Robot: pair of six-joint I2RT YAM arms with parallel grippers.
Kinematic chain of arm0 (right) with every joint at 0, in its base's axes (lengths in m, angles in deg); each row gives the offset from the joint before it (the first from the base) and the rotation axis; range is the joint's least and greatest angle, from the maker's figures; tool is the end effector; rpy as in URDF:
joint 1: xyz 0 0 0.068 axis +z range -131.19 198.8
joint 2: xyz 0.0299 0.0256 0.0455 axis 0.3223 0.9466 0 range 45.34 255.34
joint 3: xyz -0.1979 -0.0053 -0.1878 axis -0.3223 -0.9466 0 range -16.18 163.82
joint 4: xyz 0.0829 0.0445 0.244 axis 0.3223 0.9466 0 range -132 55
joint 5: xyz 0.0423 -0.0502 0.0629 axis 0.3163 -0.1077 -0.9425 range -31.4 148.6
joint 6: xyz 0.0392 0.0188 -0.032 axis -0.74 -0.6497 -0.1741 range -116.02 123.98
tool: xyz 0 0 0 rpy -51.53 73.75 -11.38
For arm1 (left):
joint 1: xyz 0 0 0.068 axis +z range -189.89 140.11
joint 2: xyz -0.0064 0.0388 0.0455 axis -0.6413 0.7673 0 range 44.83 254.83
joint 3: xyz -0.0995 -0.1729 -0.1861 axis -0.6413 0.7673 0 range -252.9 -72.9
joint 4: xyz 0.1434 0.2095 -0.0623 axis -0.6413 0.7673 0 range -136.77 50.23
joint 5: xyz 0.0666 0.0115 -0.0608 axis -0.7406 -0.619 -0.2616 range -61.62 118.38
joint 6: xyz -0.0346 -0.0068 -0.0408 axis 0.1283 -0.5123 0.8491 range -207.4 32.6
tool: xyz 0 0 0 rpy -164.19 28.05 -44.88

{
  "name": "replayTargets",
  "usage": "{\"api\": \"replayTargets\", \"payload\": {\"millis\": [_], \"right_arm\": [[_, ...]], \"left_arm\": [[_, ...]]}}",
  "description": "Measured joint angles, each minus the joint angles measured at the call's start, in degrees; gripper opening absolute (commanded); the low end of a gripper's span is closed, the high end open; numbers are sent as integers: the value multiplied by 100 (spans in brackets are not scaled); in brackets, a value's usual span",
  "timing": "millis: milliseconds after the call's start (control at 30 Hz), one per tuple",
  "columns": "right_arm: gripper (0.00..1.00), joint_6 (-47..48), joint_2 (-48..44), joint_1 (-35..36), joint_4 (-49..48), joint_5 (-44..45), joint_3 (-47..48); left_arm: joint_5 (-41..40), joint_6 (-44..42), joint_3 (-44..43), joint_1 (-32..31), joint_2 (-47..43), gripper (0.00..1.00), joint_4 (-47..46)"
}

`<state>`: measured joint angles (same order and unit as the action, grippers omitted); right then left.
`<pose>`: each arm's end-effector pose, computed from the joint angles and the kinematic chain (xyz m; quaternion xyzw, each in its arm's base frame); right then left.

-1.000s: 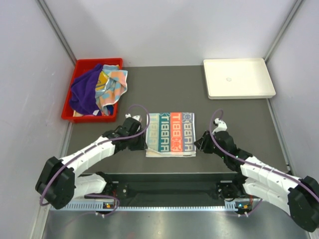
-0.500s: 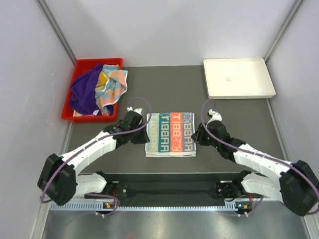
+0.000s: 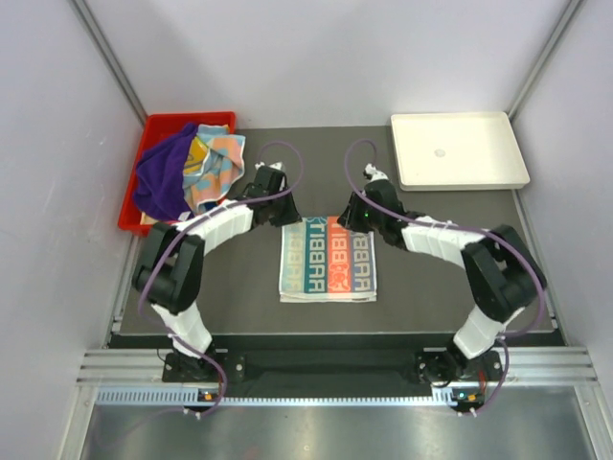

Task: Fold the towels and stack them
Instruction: Fold the towel

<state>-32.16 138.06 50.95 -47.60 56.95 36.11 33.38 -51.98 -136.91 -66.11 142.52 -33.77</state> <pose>0.2941 0.1861 0.2013 0.0242 0.8859 0.2704 0.3760 0.3283 -0.1652 0.2096 -0.0584 0.9268 -0.2237 0.2959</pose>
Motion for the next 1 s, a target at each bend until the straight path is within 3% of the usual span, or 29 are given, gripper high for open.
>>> {"api": "replayTargets", "payload": {"millis": [133,400,867,1000], "right_arm": [[24,-63,763,-74,-210,-393,411],[22,-238,1620,-238,-461,-811,590],[22,-658,1668,-1290,-1178,-1744,199],[22,-654,1668,-1375,-1156,-1908,199]], "left_arm": [[326,-4,-308,210,691,18,-251],[396,-188,-581,321,1211,18,-234],[-144,-426,-990,411,1499,15,-35],[-208,-435,-1012,413,1537,24,76]]}}
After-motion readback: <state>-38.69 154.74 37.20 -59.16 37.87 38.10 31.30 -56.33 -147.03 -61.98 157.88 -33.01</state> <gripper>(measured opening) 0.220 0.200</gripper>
